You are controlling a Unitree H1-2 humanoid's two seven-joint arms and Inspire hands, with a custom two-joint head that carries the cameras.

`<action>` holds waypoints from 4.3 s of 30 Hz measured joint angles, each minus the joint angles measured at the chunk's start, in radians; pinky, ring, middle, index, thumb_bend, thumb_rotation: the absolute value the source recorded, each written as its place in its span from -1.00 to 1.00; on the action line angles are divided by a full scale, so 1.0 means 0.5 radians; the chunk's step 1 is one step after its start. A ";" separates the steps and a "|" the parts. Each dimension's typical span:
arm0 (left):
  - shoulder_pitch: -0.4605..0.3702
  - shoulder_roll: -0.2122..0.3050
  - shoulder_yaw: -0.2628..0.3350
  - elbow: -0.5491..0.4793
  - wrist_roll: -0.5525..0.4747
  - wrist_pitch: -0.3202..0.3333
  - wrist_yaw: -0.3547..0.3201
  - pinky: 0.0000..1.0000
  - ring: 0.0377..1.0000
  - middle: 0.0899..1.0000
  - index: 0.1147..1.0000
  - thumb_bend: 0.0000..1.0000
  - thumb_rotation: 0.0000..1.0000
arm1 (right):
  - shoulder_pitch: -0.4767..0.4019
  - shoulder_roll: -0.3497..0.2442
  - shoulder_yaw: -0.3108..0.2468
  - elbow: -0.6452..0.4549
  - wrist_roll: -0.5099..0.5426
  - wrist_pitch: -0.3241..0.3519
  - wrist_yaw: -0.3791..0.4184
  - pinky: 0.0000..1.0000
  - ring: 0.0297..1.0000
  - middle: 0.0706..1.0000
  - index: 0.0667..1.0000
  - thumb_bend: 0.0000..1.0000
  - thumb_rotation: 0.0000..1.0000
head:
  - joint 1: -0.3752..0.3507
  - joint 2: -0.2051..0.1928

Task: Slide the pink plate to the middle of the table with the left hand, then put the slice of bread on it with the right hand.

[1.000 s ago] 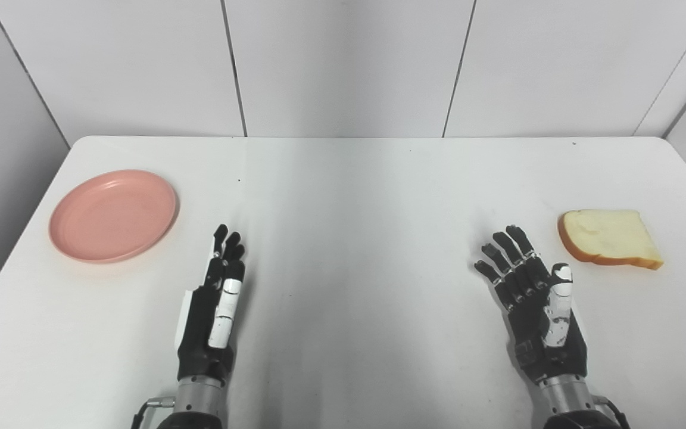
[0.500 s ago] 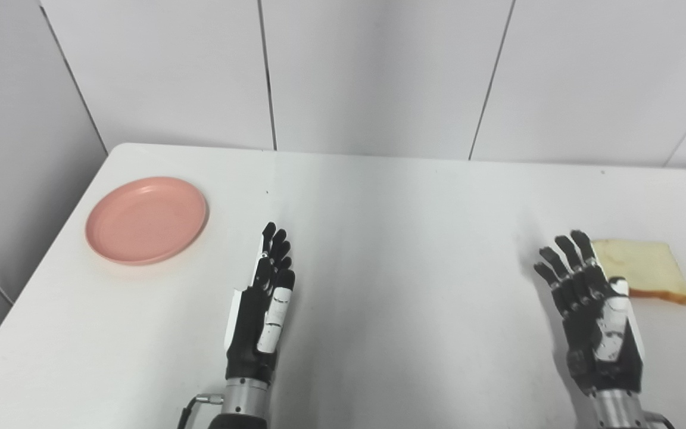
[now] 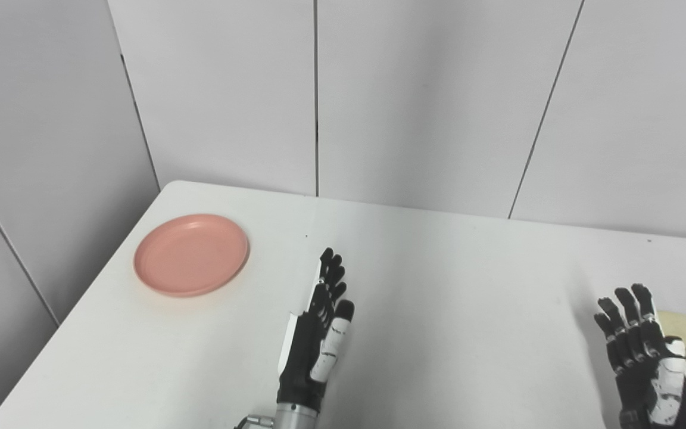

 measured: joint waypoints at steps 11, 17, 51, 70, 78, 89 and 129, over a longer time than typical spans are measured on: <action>-0.027 0.000 0.016 0.024 -0.103 -0.083 0.019 0.91 0.93 0.98 1.00 0.35 0.72 | -0.028 -0.004 -0.001 0.042 0.025 -0.079 0.083 1.00 1.00 1.00 1.00 0.45 1.00 | 0.015 -0.071; 0.019 -0.002 0.129 -0.118 -0.317 0.040 0.018 0.93 0.88 0.93 0.99 0.66 0.68 | -0.040 -0.001 0.009 0.039 0.034 -0.085 0.087 1.00 1.00 1.00 1.00 0.44 1.00 | 0.003 -0.080; -0.892 1.120 0.924 0.209 -0.583 0.587 -0.080 0.66 0.68 0.70 0.54 0.89 0.66 | -0.009 0.002 0.004 -0.015 -0.045 -0.086 0.059 1.00 0.93 0.95 1.00 0.38 1.00 | -0.043 0.006; -1.152 1.174 1.015 1.227 -0.706 0.467 -0.109 0.52 0.68 0.73 0.65 0.67 0.62 | 0.036 0.002 0.008 -0.075 -0.066 -0.085 0.036 1.00 0.87 0.89 1.00 0.38 1.00 | -0.077 0.055; -1.174 1.132 1.028 1.460 -0.777 0.440 -0.106 0.49 0.67 0.73 0.66 0.59 0.61 | 0.049 0.010 0.010 -0.092 -0.080 -0.079 0.002 0.98 0.85 0.86 0.97 0.39 1.00 | -0.089 0.080; -1.172 1.096 1.030 1.590 -0.836 0.355 -0.124 0.52 0.67 0.73 0.62 0.61 0.55 | 0.064 0.016 0.021 -0.111 -0.089 -0.078 -0.006 0.93 0.81 0.81 0.92 0.38 1.00 | -0.110 0.098; -1.046 0.861 0.719 1.161 -0.916 0.613 -0.421 0.54 0.68 0.64 0.61 0.73 0.51 | 0.178 0.087 0.092 -0.260 -0.164 -0.032 -0.102 0.73 0.67 0.69 0.80 0.45 0.84 | -0.310 0.193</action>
